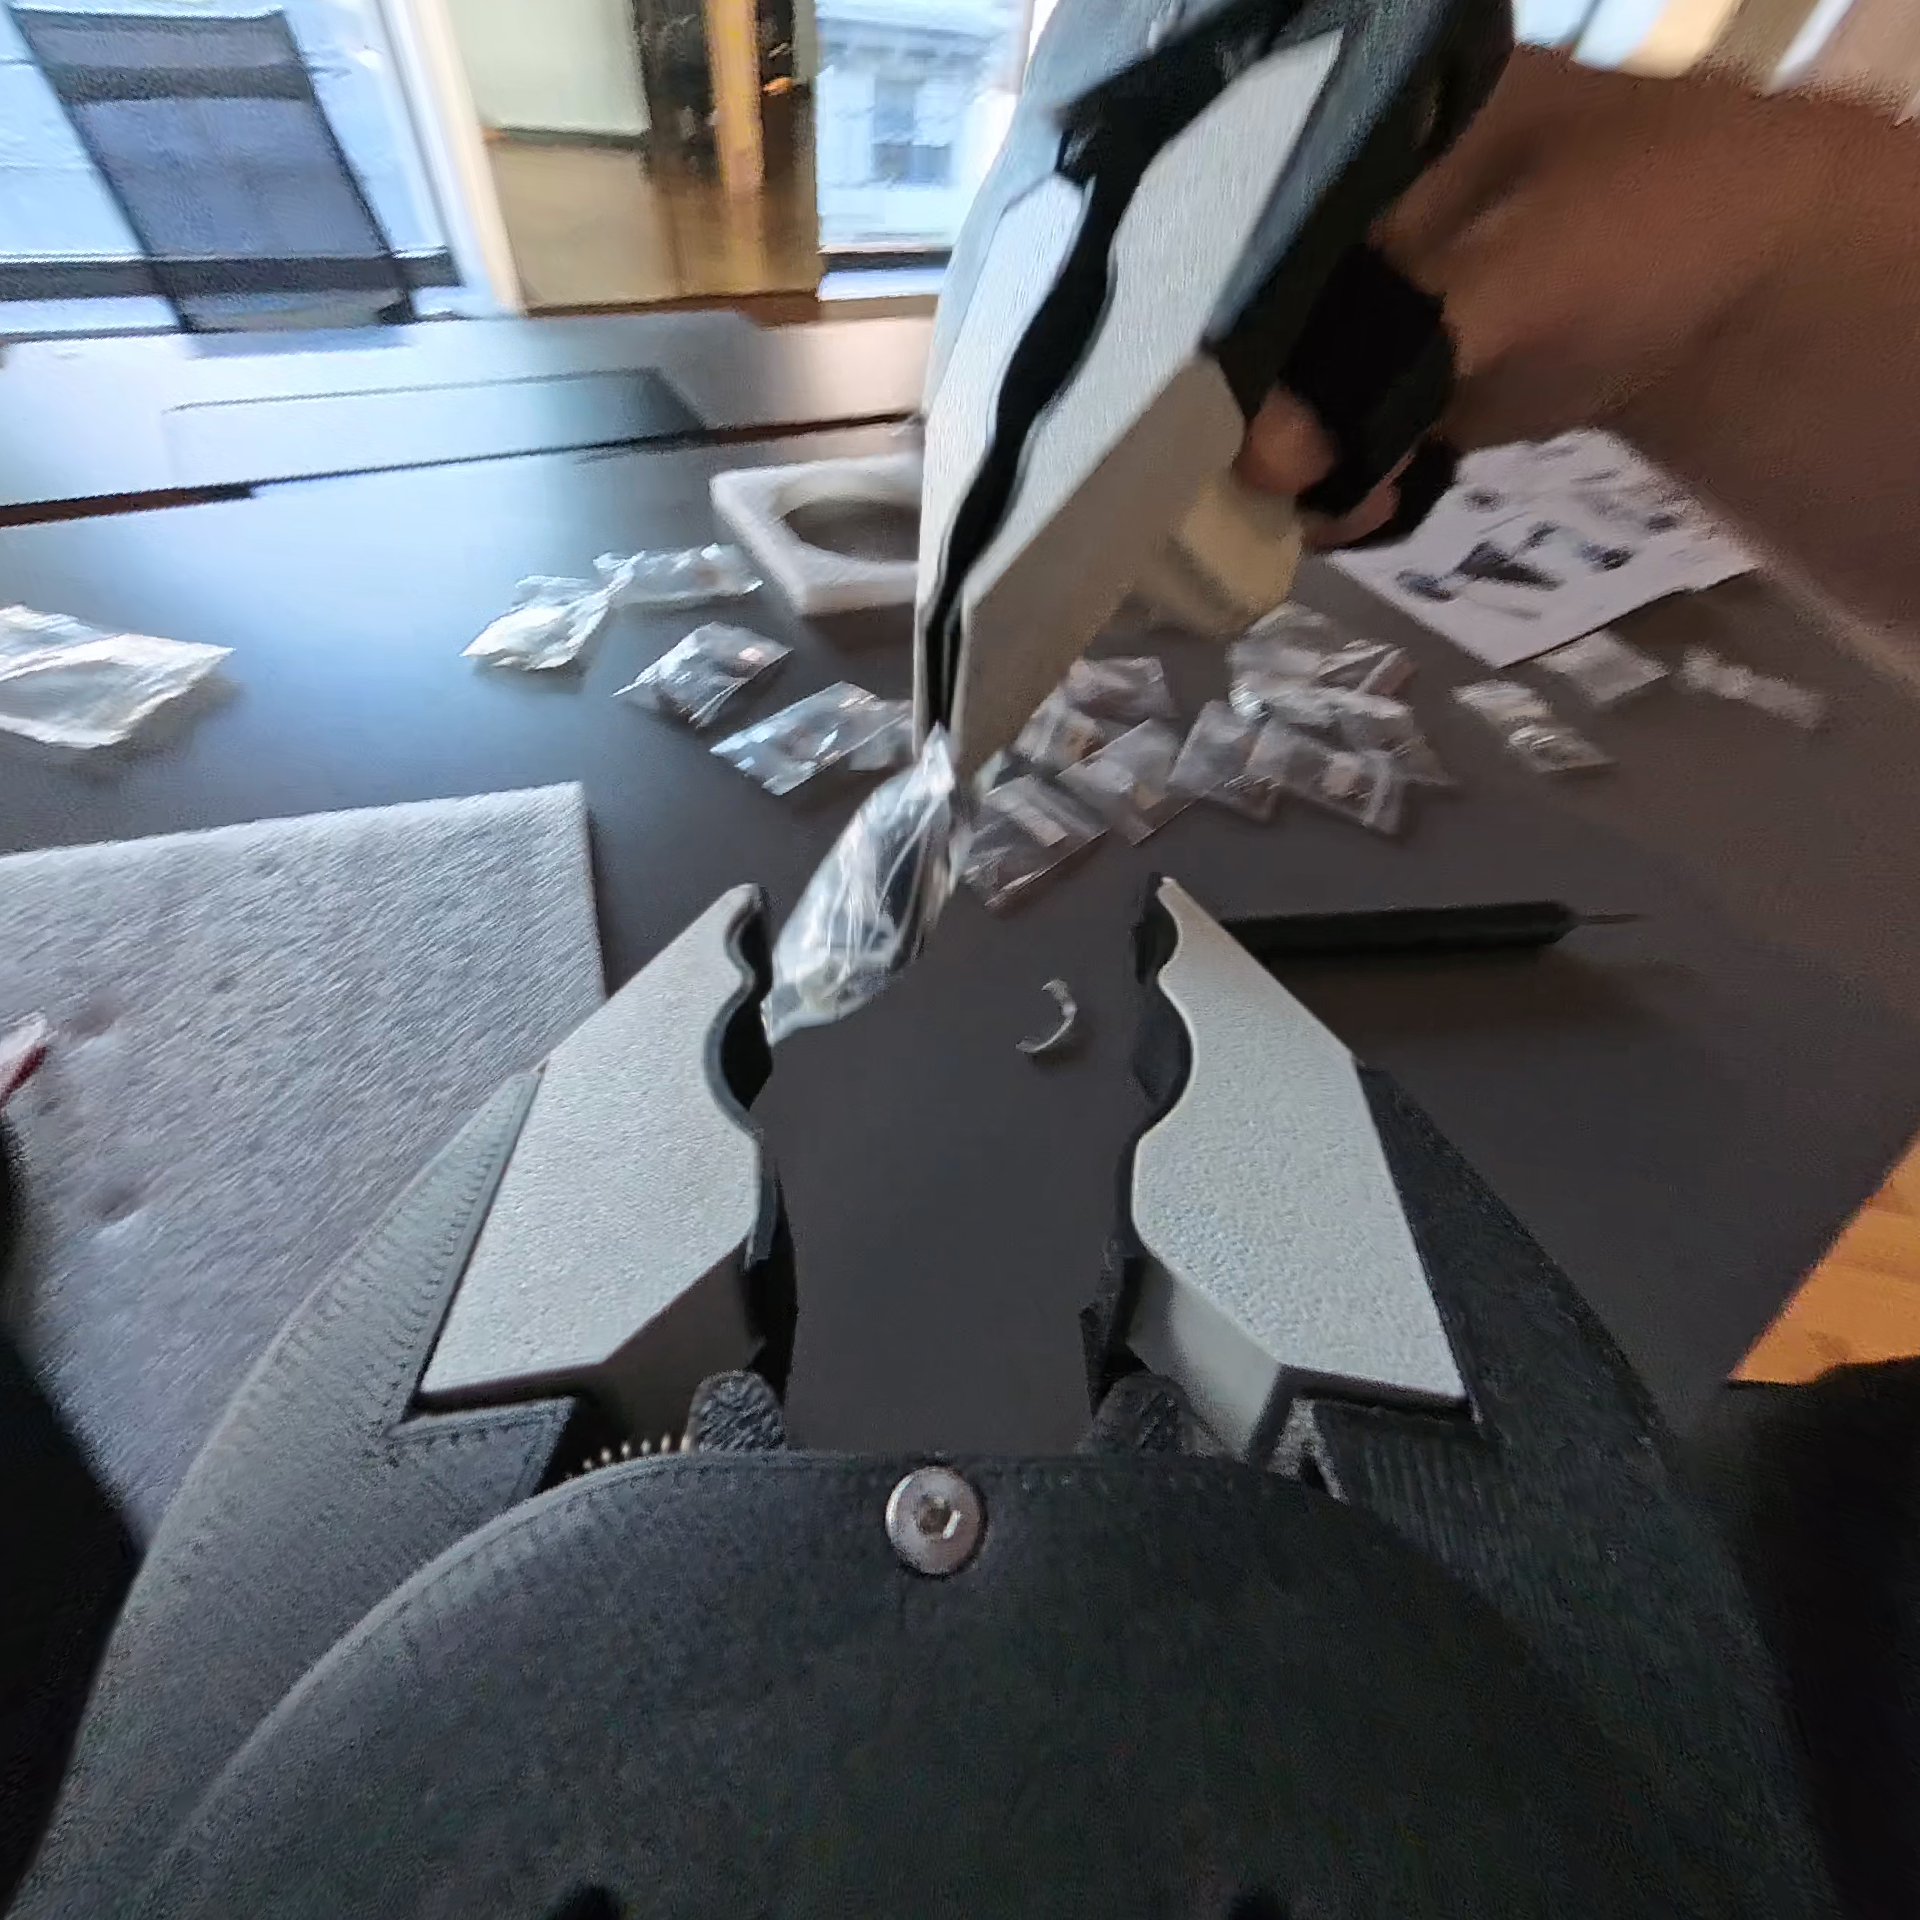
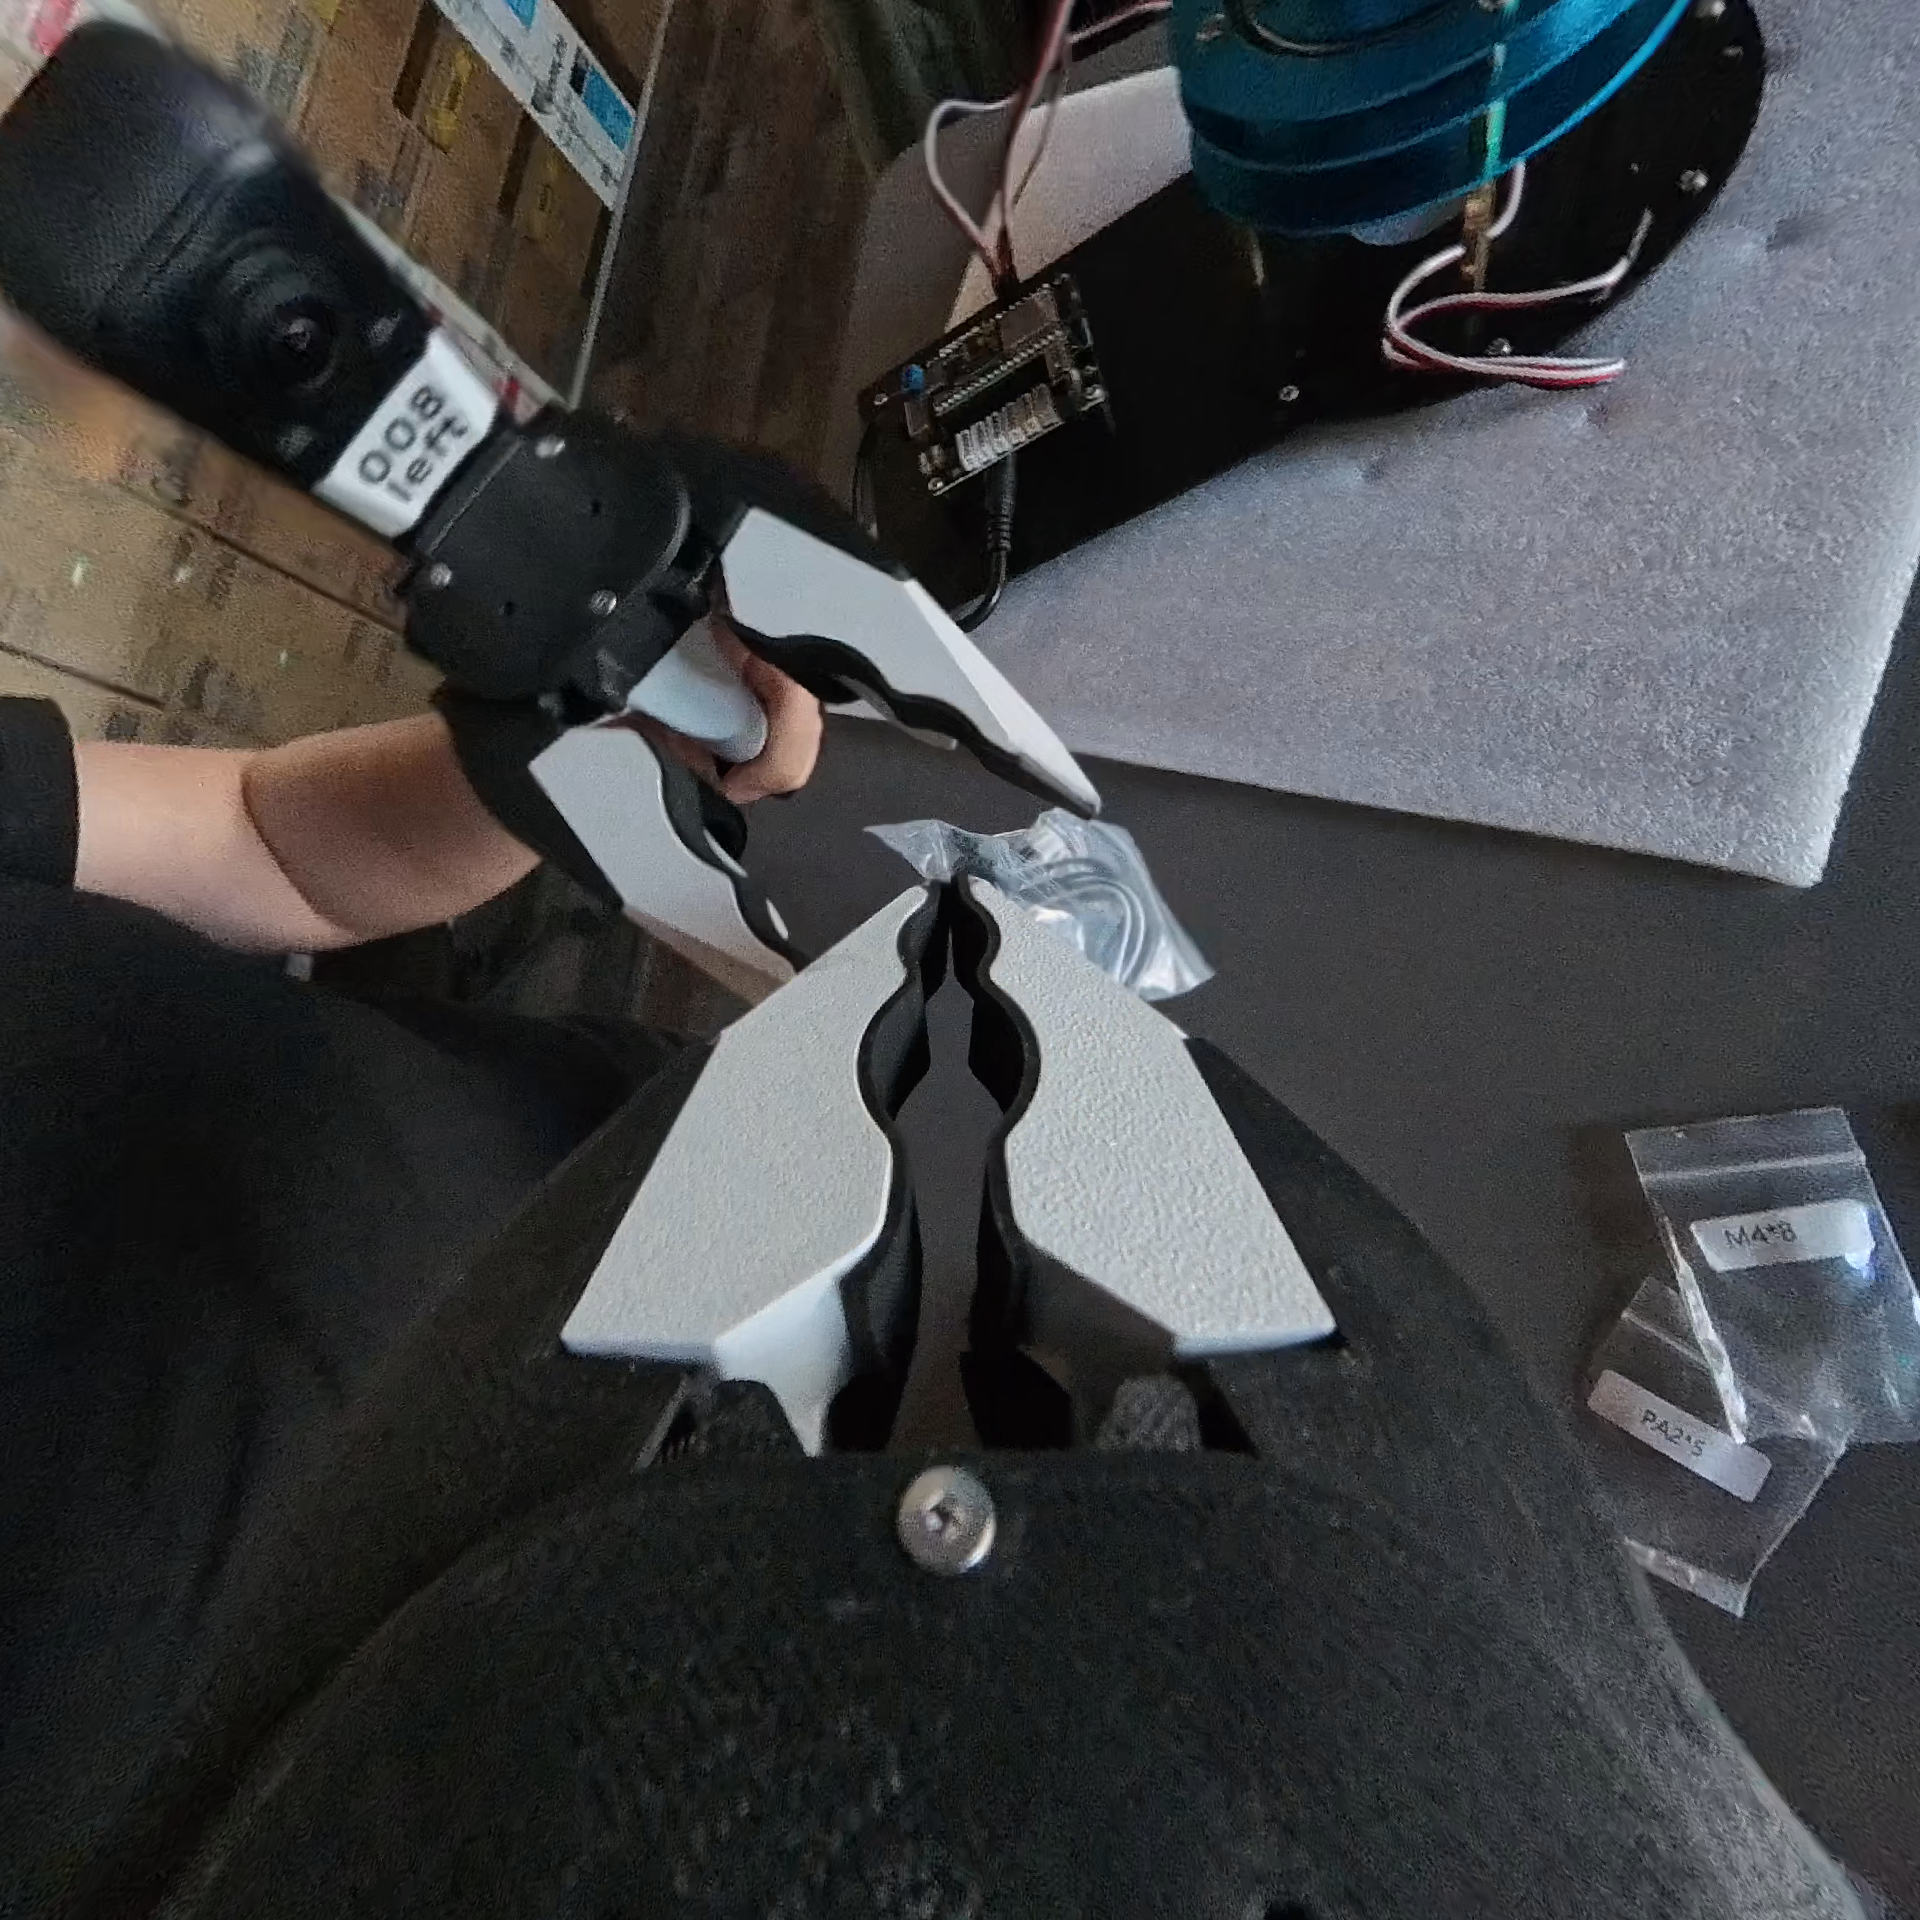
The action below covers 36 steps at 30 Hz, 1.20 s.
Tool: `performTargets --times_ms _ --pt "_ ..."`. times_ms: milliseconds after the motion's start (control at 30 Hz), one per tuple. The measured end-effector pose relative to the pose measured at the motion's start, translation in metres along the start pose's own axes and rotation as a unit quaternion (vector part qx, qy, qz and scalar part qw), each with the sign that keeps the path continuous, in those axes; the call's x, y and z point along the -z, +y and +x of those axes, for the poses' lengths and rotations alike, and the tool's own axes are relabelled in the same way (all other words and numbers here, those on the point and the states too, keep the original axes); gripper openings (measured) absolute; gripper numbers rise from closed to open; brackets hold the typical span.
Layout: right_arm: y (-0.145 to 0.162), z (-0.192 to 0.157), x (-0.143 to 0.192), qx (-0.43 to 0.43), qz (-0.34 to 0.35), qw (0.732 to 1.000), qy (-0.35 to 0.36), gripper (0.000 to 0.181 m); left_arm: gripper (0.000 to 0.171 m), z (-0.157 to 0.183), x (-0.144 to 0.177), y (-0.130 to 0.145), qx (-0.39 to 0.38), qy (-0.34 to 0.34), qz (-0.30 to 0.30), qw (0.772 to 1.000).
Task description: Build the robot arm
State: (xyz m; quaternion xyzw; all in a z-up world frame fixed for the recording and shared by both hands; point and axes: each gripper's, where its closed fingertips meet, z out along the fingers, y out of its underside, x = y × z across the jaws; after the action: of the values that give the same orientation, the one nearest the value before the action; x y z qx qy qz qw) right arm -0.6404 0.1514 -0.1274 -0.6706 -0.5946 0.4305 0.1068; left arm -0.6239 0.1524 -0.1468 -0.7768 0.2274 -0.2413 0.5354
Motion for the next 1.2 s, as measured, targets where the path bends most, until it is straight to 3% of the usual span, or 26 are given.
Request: performTargets --times_ms 133,233,433,633,733,767,1000,1100,1167,1200 --pt "0.008 -0.011 0.006 0.049 0.011 0.999 -0.003 0.0 0.038 0.011 0.001 -0.005 0.024 0.091 0.0 0.996" --pt "0.006 -0.014 0.015 0.053 0.043 0.998 -0.008 0.0 0.034 0.014 -0.001 0.004 0.017 0.111 -0.026 0.993" --pt "0.012 -0.007 0.023 0.065 0.056 0.996 0.0 0.0 0.009 0.025 -0.007 0.005 0.021 0.139 -0.031 0.99" --pt "0.018 0.004 0.026 0.069 0.064 0.996 0.0 0.0 0.006 0.024 -0.017 0.006 0.013 0.133 -0.043 0.99" --pt "0.018 0.005 0.027 0.076 0.049 0.996 0.001 0.018 0.006 0.023 -0.016 0.001 0.015 0.133 -0.038 0.99" --pt "0.019 0.009 0.027 0.085 0.038 0.996 0.016 0.008 0.005 0.022 -0.015 -0.002 0.014 0.133 -0.037 0.99" --pt "0.009 0.0 0.034 0.111 0.009 0.994 0.014 0.012 0.005 0.022 -0.01 -0.013 0.002 0.135 -0.032 0.99" --pt "0.004 0.0 0.039 0.113 0.001 0.993 0.014 0.005 0.005 0.021 -0.009 -0.019 -0.001 0.138 -0.027 0.99" --pt "0.001 0.001 0.041 0.098 -0.006 0.995 0.008 0.006 0.005 0.019 -0.009 -0.022 -0.011 0.134 -0.032 0.99" --pt "-0.001 0.0 0.042 0.092 -0.007 0.996 0.008 0.015 0.005 0.018 -0.01 -0.023 -0.016 0.13 -0.035 0.991"
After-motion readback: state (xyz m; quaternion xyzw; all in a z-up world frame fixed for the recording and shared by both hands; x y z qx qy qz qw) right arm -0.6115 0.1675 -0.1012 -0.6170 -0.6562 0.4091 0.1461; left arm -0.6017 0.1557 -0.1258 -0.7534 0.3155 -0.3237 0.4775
